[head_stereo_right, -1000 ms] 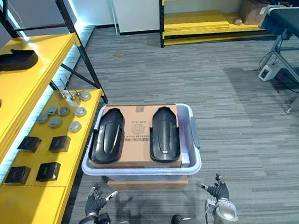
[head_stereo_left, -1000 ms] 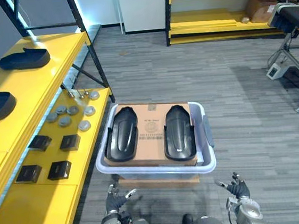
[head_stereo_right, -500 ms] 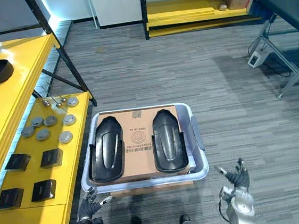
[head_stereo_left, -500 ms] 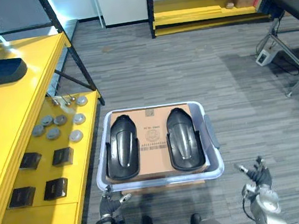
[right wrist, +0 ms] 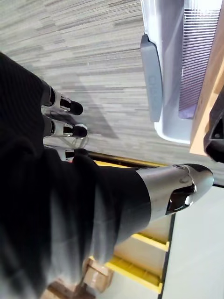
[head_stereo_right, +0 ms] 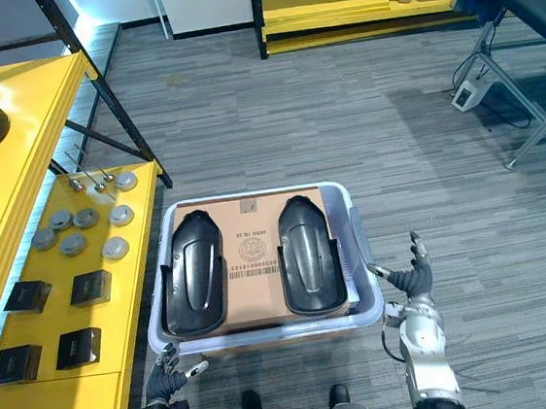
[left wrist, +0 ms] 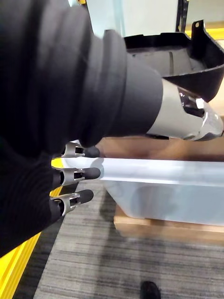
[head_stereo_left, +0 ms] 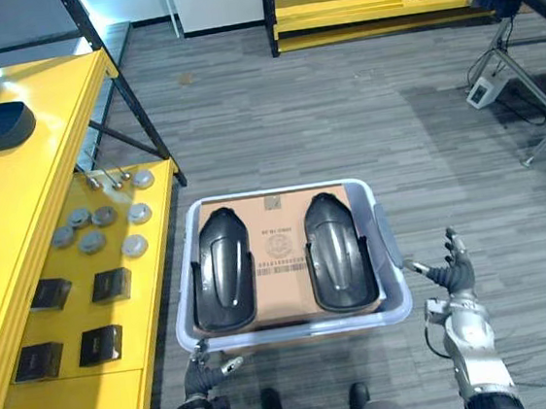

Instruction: Walk over and take plastic housings, then place them on the shelf

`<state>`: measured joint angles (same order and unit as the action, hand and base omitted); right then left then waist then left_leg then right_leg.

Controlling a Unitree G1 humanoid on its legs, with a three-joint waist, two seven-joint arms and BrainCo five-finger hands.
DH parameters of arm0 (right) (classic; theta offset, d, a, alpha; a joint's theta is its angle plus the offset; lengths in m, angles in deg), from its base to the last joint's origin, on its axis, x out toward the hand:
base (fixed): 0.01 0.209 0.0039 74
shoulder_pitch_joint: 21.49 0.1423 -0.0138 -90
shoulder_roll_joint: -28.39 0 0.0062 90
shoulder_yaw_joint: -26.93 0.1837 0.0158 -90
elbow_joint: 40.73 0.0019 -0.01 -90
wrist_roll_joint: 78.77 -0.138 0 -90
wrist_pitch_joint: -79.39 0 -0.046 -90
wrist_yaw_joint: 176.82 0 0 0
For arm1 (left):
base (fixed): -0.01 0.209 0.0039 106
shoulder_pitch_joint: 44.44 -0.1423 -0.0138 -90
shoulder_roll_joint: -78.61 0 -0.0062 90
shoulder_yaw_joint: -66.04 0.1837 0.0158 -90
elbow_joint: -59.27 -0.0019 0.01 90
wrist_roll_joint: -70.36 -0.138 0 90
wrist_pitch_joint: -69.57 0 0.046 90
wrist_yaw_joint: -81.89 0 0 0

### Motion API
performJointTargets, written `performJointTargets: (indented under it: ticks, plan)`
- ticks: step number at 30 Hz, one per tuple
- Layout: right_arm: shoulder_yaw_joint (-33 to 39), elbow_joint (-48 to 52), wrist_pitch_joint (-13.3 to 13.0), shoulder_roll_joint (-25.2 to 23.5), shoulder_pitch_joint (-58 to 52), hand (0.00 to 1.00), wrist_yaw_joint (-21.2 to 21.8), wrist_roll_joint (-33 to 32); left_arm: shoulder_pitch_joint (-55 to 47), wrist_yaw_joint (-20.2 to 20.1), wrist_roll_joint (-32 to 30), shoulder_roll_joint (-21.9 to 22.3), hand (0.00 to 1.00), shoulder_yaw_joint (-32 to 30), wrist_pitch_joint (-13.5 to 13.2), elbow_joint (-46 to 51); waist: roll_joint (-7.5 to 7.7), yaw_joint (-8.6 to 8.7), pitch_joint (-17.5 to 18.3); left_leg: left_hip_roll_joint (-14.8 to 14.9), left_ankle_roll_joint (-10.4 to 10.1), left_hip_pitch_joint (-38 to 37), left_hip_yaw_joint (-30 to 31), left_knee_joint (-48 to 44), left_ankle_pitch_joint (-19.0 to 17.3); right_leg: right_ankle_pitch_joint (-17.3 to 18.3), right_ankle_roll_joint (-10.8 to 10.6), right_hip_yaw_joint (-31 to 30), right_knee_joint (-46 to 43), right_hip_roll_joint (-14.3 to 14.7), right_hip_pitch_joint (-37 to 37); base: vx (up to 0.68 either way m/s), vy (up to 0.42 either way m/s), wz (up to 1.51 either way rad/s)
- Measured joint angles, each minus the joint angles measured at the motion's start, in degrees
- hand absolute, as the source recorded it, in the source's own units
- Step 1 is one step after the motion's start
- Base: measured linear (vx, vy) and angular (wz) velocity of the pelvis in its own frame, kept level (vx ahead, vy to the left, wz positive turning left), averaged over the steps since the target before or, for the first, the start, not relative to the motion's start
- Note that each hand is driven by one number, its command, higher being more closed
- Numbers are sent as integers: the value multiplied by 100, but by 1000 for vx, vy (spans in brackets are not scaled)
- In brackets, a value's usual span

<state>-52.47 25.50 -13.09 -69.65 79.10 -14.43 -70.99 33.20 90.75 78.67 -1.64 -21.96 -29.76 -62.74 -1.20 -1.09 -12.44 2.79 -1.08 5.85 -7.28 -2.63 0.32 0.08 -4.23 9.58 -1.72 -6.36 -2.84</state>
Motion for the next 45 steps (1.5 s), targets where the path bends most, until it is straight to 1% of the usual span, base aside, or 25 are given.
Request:
performJointTargets:
  ticks: [2, 5, 6, 7, 9, 11, 12, 13, 15, 18, 23, 27, 31, 34, 35, 36, 38, 40, 42, 43, 45]
  plan:
    - [-46, -262, 103, -8, 337, 0, -97, 100, 14, 7, 2, 0, 0, 8, -5, 45, -17, -44, -126, -2, 27, 168, 103, -53, 63, -49, -12, 91, -2, -24, -90, -133, 18, 23]
    - [-37, -590, 175, -3, 773, 0, -224, 135, 14, 31, 6, 0, 0, 18, -10, 92, -35, -153, -352, -33, 36, 325, 187, -66, 125, -121, -14, 141, -11, -52, -210, -116, 20, 15]
    - [-31, -705, 184, -3, 907, 0, -262, 132, 15, 51, 12, 1, 0, 23, -10, 96, -41, -154, -391, -45, 30, 403, 214, -85, 132, -141, -13, 155, -13, -63, -266, -133, 47, 11]
    - [-31, -939, 192, 21, 1155, 0, -339, 131, 44, 127, 16, 4, 0, 36, -11, 108, -50, -151, -503, -52, 31, 485, 237, -150, 133, -167, -16, 170, -20, -75, -303, -106, 42, 11]
    - [-28, -1351, 295, 150, 1570, 0, -373, 119, 175, 168, 109, 4, 0, 78, -15, 113, -72, -166, -688, -74, 60, 604, 271, -213, 153, -211, -27, 200, -24, -100, -368, -113, 54, 11]
    - [-11, -1597, 302, 245, 1794, 0, -402, 86, 268, 215, 125, 7, 0, 127, -33, 123, -80, -193, -765, -83, 60, 678, 279, -238, 154, -214, -27, 210, -53, -117, -438, -69, 41, 7]
    - [50, -1902, 307, 325, 2023, 0, -492, 54, 343, 272, 130, 7, 0, 186, -82, 124, -89, -256, -804, -87, 96, 767, 283, -253, 182, -219, -21, 213, -92, -125, -533, -38, 34, 1]
    - [71, -1982, 308, 349, 2078, 100, -512, 52, 366, 281, 138, 7, 0, 206, -88, 124, -92, -272, -819, -87, 102, 776, 283, -256, 187, -220, -20, 210, -100, -127, -549, 0, 0, 0]
    - [292, -2478, 402, 468, 2387, 100, -652, -122, 472, 373, 246, 28, 0, 296, -102, 178, -117, -287, -884, -97, 124, 852, 348, -359, 201, -227, -18, 273, -105, -129, -548, 11, 9, 10]
    - [321, -2750, 431, 559, 2647, 100, -791, -342, 480, 409, 281, 32, 0, 334, -119, 342, -122, -286, -997, -93, 124, 867, 370, -377, 201, -226, -17, 281, -104, -117, -544, 15, 2, 5]
    - [426, -2872, 390, 606, 2756, 100, -803, -445, 488, 443, 338, 39, 0, 517, -118, 328, -120, -283, -1079, -102, 125, 870, 365, -372, 199, -224, -14, 267, -104, -115, -562, 0, 0, 0]
    - [437, -2808, 366, 626, 2741, 100, -810, -451, 489, 487, 338, 40, 0, 533, -117, 315, -118, -270, -1080, -115, 124, 870, 325, -368, 199, -225, -13, 216, -106, -110, -590, -4, 7, -4]
    - [405, -2330, 378, 596, 2461, 100, -806, -436, 489, 490, 337, 46, 0, 537, -116, 318, -117, -270, -1080, -118, 126, 850, 270, -334, 201, -228, -10, 153, -108, -104, -622, 7, 13, -8]
    - [377, -1615, 410, 550, 1943, 100, -809, -365, 478, 489, 336, 49, 0, 535, -109, 399, -118, -262, -1078, -126, 126, 761, 274, -288, 203, -228, -11, 160, -90, -106, -539, 0, 0, 0]
    - [348, -1193, 409, 485, 1638, 100, -813, -320, 415, 489, 337, 50, 0, 530, -98, 609, -116, -259, -1076, -128, 128, 648, 269, -203, 222, -226, -12, 156, -80, -106, -462, 0, 0, 0]
    - [338, -1009, 409, 444, 1501, 100, -814, -269, 372, 489, 336, 51, 0, 526, -95, 768, -108, -252, -1069, -135, 123, 587, 268, -150, 236, -225, -13, 156, -64, -110, -420, 0, 0, 0]
    - [276, -402, 407, 307, 1120, 100, -835, -147, 196, 488, 336, 50, 0, 505, -108, 1542, -103, -203, -1046, -155, 118, 436, 271, 23, 290, -211, -28, 165, -17, -119, -321, 4, 3, 3]
    - [254, 59, 401, 148, 898, 100, -838, -24, 129, 488, 336, 50, 0, 450, -125, 2106, -91, -93, -1014, -173, 96, 323, 326, 231, 368, -186, -40, 232, -11, -135, -273, 5, -1, 16]
    - [240, 511, 397, -31, 516, 100, -839, 152, 46, 484, 335, 60, 0, 408, -126, 2701, -69, 4, -782, -179, 88, 228, 402, 441, 448, -153, -56, 324, 15, -155, -223, 44, -15, 18]
    - [238, 562, 397, -60, 480, 100, -840, 173, 29, 485, 334, 67, 0, 393, -127, 2769, -63, 13, -754, -181, 85, 214, 405, 458, 453, -150, -57, 330, 19, -156, -213, 86, -10, 9]
    - [220, 1177, 393, -329, 128, 100, -846, 381, -14, 508, 331, 227, 0, 203, -136, 3602, 0, 30, -550, -199, 109, 56, 430, 516, 471, -144, -65, 403, 124, -166, -10, 81, -5, 8]
